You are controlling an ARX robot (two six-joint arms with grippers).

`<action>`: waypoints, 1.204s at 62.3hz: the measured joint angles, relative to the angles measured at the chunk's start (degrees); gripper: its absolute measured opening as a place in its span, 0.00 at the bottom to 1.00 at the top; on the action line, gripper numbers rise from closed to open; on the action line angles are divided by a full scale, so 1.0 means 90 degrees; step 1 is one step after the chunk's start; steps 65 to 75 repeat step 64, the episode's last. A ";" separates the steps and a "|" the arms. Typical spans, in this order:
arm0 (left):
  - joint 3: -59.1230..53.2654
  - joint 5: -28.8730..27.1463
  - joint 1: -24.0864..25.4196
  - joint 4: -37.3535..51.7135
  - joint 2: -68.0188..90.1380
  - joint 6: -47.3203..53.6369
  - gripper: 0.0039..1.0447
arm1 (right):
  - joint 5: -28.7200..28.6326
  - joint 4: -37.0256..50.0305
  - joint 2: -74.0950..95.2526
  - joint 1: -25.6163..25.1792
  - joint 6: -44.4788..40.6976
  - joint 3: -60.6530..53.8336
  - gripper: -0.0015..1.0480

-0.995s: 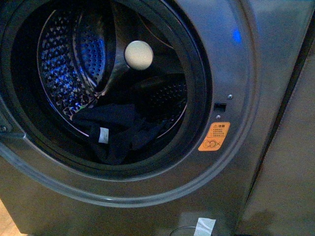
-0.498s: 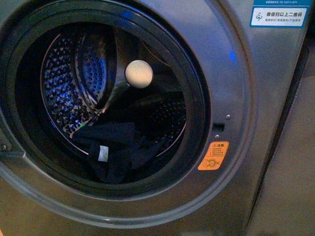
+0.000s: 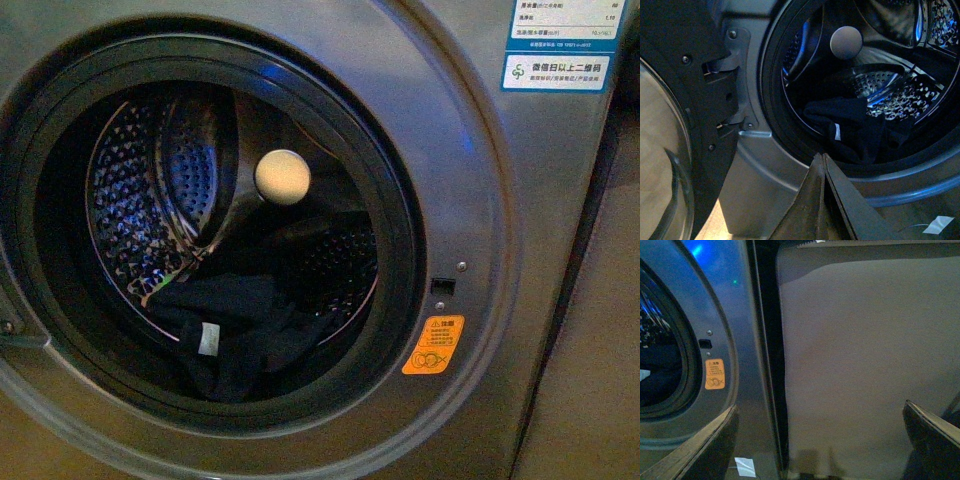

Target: Put clothes into washing machine

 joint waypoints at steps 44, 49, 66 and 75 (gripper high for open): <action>0.0000 0.0002 0.0000 -0.2761 -0.2715 0.0000 0.03 | 0.0002 0.0000 0.0000 0.0000 0.0000 0.0000 0.93; 0.0000 0.0002 0.0000 -0.2800 -0.2773 0.0002 0.03 | 0.0000 0.0000 0.0000 0.0000 0.0000 0.0000 0.93; 0.0000 0.0002 0.0000 -0.2807 -0.2786 -0.0002 0.18 | 0.0002 0.0000 0.0000 0.0000 0.0000 0.0000 0.93; 0.0000 0.0002 0.0000 -0.2807 -0.2786 -0.0002 0.18 | 0.0002 0.0000 0.0000 0.0000 0.0000 0.0000 0.93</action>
